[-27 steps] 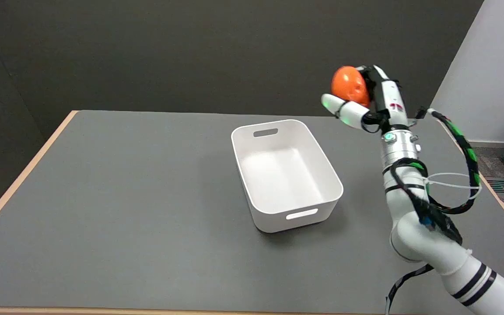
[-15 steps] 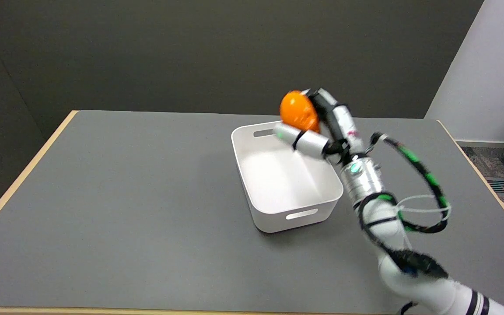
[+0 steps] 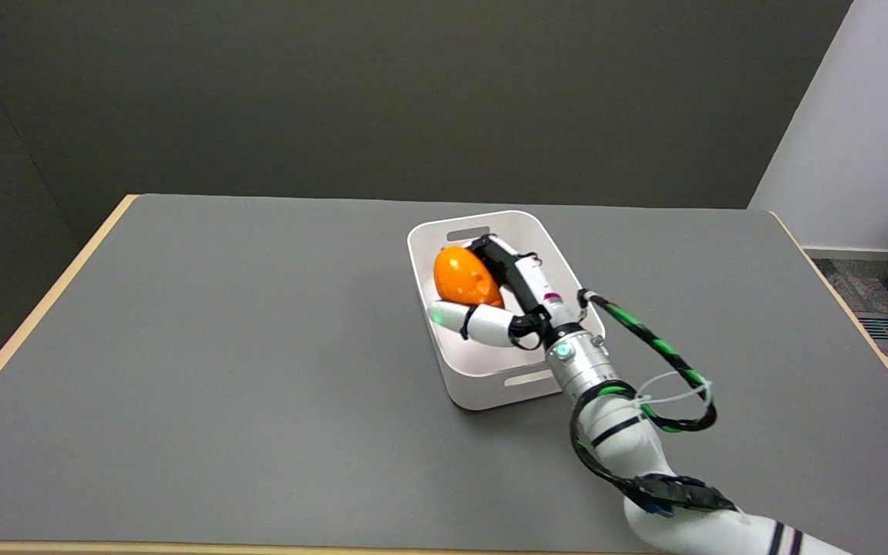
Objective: Place mango into white box.
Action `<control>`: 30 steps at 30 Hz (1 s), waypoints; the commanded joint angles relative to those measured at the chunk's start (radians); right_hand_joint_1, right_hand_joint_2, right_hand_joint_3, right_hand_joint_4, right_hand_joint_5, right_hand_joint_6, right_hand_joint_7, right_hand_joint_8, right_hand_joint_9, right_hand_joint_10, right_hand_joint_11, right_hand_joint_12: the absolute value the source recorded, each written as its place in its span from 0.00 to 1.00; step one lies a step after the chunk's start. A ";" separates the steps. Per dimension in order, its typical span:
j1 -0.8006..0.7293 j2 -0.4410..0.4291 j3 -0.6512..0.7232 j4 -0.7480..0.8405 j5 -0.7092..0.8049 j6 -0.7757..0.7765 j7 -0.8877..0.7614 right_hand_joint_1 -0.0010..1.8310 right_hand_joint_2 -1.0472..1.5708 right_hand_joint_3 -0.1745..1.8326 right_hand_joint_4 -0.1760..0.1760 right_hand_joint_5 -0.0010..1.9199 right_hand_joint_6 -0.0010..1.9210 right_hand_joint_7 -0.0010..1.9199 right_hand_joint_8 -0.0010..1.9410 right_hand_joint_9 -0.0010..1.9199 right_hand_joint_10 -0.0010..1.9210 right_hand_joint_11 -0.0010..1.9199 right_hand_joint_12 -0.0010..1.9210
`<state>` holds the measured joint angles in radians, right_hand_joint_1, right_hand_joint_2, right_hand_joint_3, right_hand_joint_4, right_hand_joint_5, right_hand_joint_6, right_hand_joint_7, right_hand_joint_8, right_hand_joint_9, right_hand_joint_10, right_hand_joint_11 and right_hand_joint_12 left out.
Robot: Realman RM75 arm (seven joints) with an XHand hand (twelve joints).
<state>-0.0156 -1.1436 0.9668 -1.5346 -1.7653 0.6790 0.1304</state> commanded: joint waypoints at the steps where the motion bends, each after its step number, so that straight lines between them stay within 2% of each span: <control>1: 0.211 -0.027 -0.035 0.324 -0.067 -0.075 -0.006 0.62 0.88 0.20 0.00 0.25 0.80 0.34 0.95 0.37 1.00 0.20 1.00; 11: 0.179 -0.010 0.055 0.191 -0.090 -0.077 -0.118 0.62 0.89 0.18 0.00 0.24 0.81 0.34 0.96 0.36 1.00 0.19 1.00; 19: 0.109 -0.008 0.069 0.084 -0.110 -0.068 -0.148 0.61 0.90 0.18 0.00 0.24 0.81 0.33 0.97 0.36 1.00 0.19 1.00; 21: 0.089 -0.008 0.080 0.048 -0.127 -0.067 -0.148 0.59 0.92 0.16 0.00 0.22 0.92 0.25 0.94 0.31 1.00 0.00 1.00; 23: 0.075 -0.008 0.088 0.014 -0.140 -0.067 -0.148 0.66 0.84 0.37 0.14 0.18 0.59 0.25 0.99 0.25 1.00 0.00 1.00; 25: 0.063 -0.001 0.096 -0.030 -0.158 -0.067 -0.150 0.58 0.70 0.51 0.16 0.16 0.35 0.19 0.82 0.22 0.94 0.00 1.00; 26: 0.058 0.002 0.099 -0.050 -0.166 -0.067 -0.150 0.56 0.66 0.54 0.17 0.15 0.29 0.17 0.75 0.22 0.90 0.00 1.00; 27: 0.053 0.007 0.101 -0.076 -0.175 -0.069 -0.153 0.55 0.66 0.54 0.18 0.14 0.27 0.16 0.71 0.22 0.88 0.00 1.00; 30: 0.044 0.022 0.105 -0.169 -0.184 -0.084 -0.223 0.47 0.65 0.54 0.24 0.11 0.24 0.20 0.45 0.25 0.67 0.06 1.00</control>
<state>0.0991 -1.1527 1.0199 -1.4424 -1.8667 0.6124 0.0171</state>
